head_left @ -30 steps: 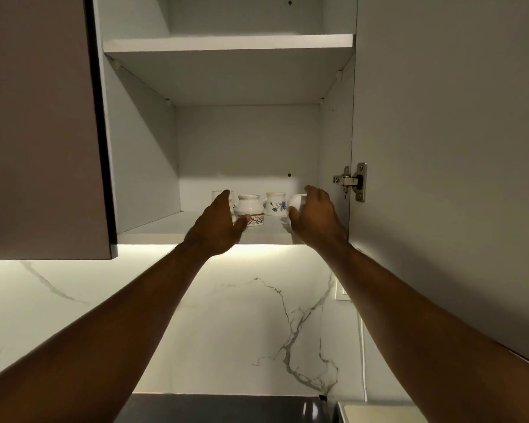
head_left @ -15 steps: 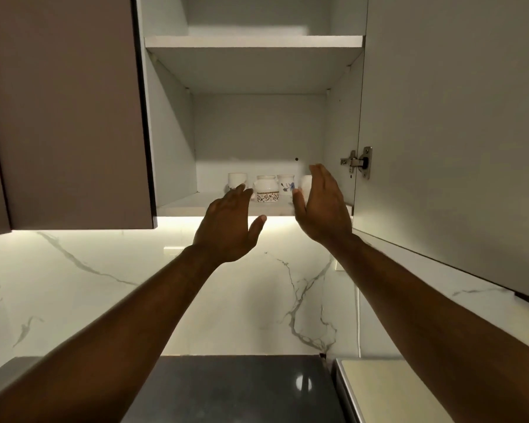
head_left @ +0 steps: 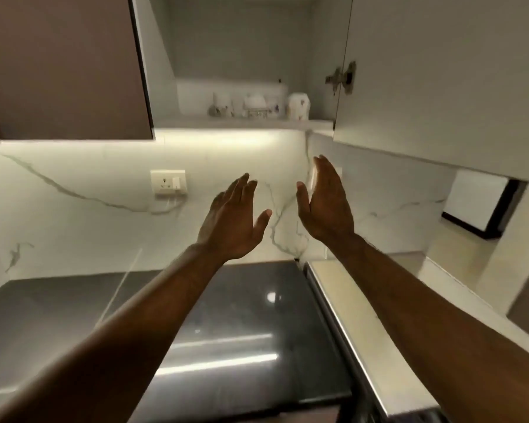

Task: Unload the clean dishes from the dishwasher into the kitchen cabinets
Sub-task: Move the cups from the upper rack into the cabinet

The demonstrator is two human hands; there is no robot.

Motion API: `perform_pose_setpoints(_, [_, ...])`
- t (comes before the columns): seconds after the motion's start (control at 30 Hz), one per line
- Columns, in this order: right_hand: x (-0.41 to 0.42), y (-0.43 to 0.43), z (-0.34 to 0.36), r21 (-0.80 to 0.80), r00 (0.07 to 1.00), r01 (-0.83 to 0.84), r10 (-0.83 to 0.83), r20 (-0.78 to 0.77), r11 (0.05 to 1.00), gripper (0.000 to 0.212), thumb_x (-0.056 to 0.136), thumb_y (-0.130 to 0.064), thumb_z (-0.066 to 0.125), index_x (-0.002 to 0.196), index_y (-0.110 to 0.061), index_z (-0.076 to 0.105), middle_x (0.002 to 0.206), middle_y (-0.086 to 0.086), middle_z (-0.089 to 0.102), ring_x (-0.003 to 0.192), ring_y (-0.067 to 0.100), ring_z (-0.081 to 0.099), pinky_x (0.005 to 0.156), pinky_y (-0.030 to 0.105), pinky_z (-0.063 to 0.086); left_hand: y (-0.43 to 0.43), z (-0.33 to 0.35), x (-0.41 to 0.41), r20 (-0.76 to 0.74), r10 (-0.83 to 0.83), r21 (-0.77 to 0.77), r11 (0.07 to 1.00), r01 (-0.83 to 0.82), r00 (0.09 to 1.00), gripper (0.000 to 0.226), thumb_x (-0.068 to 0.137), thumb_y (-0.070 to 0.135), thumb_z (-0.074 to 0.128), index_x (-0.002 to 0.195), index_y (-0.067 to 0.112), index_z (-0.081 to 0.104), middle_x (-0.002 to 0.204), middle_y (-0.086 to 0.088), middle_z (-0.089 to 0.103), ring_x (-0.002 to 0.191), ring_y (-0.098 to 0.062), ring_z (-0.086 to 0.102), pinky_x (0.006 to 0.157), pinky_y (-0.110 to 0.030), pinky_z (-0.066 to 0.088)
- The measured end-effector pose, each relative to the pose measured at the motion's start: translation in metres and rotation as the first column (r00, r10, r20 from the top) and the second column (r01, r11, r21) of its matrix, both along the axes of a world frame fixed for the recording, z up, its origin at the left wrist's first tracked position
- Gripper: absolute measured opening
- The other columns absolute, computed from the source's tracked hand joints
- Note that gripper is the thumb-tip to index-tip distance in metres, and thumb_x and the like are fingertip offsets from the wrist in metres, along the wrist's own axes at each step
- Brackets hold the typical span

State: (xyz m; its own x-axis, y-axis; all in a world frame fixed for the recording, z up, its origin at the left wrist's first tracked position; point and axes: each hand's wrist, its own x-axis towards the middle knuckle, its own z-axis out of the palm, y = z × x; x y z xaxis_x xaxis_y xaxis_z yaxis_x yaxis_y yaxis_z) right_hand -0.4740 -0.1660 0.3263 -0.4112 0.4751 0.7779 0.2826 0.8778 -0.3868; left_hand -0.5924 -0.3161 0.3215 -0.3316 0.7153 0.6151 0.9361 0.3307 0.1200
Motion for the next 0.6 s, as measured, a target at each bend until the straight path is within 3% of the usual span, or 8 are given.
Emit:
perform_pose_setpoints(0.1, [0.029,-0.02,-0.044,-0.018,0.999,0.019,-0.018,0.033,1.0,0.065,0.098,-0.042,0.036,0.149,-0.002,0.029,0.154,0.015,0.034,0.143,0.028,0.032,0.117,0.042,0.03,-0.017,-0.038,0.027,0.107,-0.033,-0.012,0.999,0.035,0.994,0.072,0.095,0.053,0.037,0.151,0.009,0.028,0.161,-0.011,0.023,0.148,-0.025,0.022,0.117,-0.043,0.024])
perform_pose_setpoints(0.2, [0.061,-0.039,-0.092,-0.096,0.992,0.057,-0.046,0.115,0.994,0.063,0.098,-0.038,0.037,0.15,-0.003,0.026,0.156,0.015,0.03,0.144,0.026,0.028,0.118,0.031,0.021,-0.038,-0.083,0.051,0.232,-0.067,-0.051,0.995,0.081,0.97,0.069,0.098,0.047,0.043,0.153,0.011,0.024,0.162,-0.009,0.018,0.15,-0.023,0.016,0.119,-0.042,0.019])
perform_pose_setpoints(0.3, [0.093,-0.055,-0.142,-0.19,0.987,0.106,-0.08,0.139,0.976,0.059,0.099,-0.032,0.043,0.149,-0.004,0.029,0.155,0.014,0.031,0.143,0.025,0.029,0.118,0.032,0.023,-0.057,-0.128,0.076,0.316,-0.088,-0.105,0.986,0.128,0.944,0.067,0.099,0.044,0.043,0.154,0.011,0.022,0.163,-0.007,0.016,0.151,-0.02,0.012,0.121,-0.04,0.014])
perform_pose_setpoints(0.6, [0.19,-0.111,-0.28,-0.436,0.936,0.252,-0.103,0.337,0.864,0.062,0.096,-0.033,0.044,0.145,0.002,0.033,0.15,0.021,0.036,0.14,0.032,0.034,0.116,0.038,0.028,-0.088,-0.244,0.155,0.369,-0.114,-0.365,0.895,0.257,0.922,0.066,0.1,0.044,0.04,0.154,0.01,0.021,0.163,-0.009,0.013,0.151,-0.022,0.009,0.121,-0.037,0.009])
